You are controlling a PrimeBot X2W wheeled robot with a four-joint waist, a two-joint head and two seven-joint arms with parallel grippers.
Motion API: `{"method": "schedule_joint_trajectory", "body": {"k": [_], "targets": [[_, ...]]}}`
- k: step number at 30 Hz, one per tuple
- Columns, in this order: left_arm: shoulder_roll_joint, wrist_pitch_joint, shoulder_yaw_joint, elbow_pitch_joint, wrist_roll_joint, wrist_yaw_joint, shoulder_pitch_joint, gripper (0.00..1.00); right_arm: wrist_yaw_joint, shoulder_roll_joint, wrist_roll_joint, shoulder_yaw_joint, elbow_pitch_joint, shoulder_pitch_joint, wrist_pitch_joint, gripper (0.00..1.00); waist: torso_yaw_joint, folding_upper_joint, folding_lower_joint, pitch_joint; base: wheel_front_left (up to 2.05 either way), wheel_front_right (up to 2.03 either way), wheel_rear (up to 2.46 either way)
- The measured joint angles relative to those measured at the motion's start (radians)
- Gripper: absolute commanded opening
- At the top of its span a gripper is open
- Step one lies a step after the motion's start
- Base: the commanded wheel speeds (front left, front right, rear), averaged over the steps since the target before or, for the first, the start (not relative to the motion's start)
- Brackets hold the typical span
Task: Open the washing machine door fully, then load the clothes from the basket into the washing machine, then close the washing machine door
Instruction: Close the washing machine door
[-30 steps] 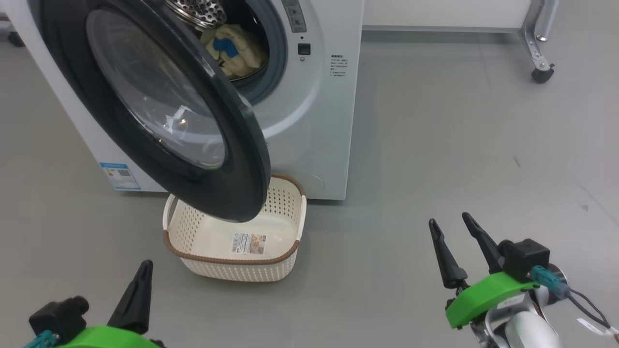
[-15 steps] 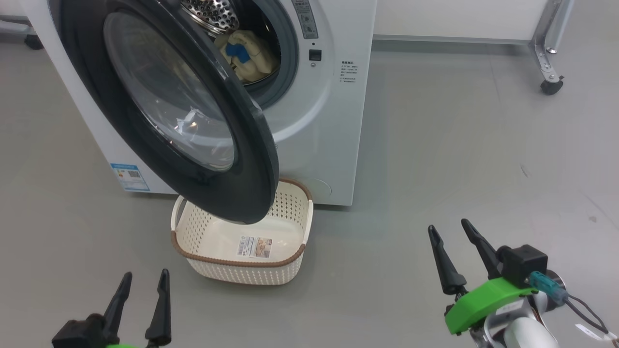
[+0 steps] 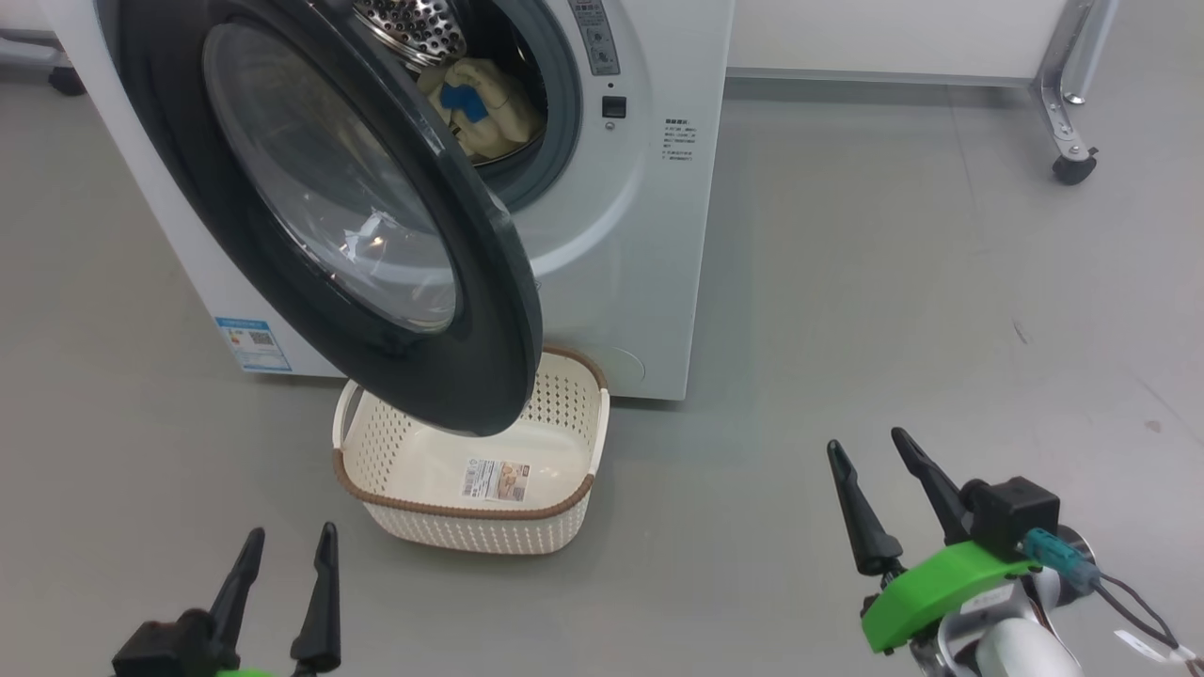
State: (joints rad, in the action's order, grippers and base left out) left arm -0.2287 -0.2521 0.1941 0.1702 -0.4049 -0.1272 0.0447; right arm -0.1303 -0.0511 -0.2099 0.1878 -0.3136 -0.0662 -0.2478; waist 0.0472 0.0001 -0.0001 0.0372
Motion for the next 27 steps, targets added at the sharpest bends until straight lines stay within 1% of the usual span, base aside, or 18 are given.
{"method": "schedule_joint_trajectory", "body": {"k": [27], "targets": [[-0.002, 0.000, 0.025, 0.021, -0.004, 0.000, -0.003, 1.00, 0.000, 0.000, -0.001, 0.001, 0.000, 0.000, 0.000, 1.00, -0.006, 0.0000, 0.0000, -0.002, 0.00, 0.00, 0.00]]}}
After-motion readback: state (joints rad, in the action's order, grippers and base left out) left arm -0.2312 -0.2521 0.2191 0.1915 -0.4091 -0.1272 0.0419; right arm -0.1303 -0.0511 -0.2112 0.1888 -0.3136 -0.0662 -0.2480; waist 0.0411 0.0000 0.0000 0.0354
